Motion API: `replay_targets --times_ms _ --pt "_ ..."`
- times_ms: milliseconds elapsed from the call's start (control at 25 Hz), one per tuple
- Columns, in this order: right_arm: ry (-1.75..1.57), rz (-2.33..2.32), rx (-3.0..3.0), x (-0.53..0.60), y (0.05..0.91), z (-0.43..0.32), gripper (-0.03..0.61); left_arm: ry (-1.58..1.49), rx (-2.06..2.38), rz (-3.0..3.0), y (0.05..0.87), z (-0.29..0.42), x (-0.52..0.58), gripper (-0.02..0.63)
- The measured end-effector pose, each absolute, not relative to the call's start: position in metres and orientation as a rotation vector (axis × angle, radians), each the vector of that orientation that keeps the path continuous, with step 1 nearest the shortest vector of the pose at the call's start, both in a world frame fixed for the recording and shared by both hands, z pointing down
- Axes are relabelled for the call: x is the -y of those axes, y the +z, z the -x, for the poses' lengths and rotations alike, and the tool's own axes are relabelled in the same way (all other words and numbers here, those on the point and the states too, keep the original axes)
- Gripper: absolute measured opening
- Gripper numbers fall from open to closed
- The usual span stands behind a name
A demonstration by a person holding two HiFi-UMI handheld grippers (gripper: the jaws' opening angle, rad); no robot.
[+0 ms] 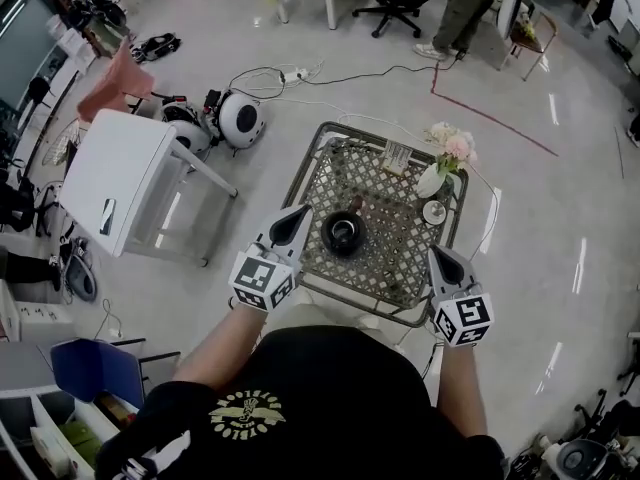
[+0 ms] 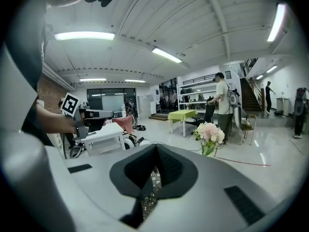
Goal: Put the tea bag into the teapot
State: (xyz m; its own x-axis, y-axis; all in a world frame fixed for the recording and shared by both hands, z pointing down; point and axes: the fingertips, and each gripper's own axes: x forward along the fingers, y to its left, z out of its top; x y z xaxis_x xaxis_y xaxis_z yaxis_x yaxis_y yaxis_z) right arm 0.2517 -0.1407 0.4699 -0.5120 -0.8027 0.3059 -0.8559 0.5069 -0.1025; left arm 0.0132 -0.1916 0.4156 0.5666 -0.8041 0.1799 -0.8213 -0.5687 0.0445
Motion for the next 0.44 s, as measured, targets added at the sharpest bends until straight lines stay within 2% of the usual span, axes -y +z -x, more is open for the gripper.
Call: replay_targets --times_ms 440 --pt "0.389 -1.413 2.522 0.156 0.474 -0.241 0.009 0.203 1.347 -2.681 0.404 -0.004 0.200 -0.005"
